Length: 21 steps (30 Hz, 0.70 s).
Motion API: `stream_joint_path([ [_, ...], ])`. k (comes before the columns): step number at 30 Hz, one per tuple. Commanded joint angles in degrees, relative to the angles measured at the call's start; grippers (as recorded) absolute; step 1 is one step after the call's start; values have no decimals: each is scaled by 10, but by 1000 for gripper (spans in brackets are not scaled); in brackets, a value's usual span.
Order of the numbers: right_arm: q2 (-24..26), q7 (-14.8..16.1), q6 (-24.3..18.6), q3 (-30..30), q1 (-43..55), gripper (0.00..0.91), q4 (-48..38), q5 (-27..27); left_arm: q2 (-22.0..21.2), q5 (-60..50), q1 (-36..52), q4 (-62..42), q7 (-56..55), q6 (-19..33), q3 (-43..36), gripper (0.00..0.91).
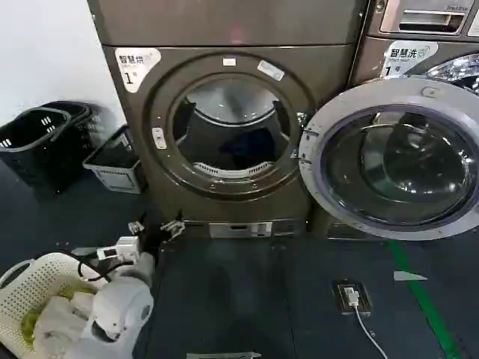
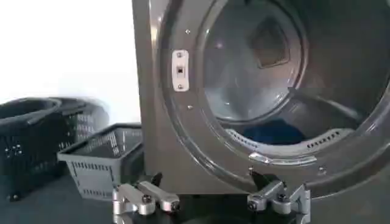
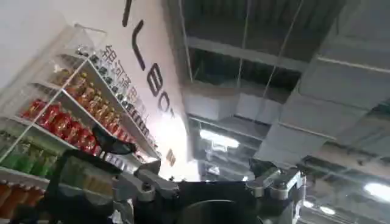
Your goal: Grasp the clothes from the dryer.
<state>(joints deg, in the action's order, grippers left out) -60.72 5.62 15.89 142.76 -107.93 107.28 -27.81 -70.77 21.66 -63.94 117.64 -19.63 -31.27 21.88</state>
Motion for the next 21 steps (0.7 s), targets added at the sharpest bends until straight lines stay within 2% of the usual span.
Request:
stream_joint_path([
  [1,2,9,-8,1,-3,907,-1,-11,0,0,0,1,-2,1,1,907],
  [3,-4,26,-31,-6,1,907,2,-10,1,0,-1,3,-2,2,2,907],
  [21,2,18,-37,-6,5,907,5,-25,2,5,0,4,-1,-1,-2,907],
])
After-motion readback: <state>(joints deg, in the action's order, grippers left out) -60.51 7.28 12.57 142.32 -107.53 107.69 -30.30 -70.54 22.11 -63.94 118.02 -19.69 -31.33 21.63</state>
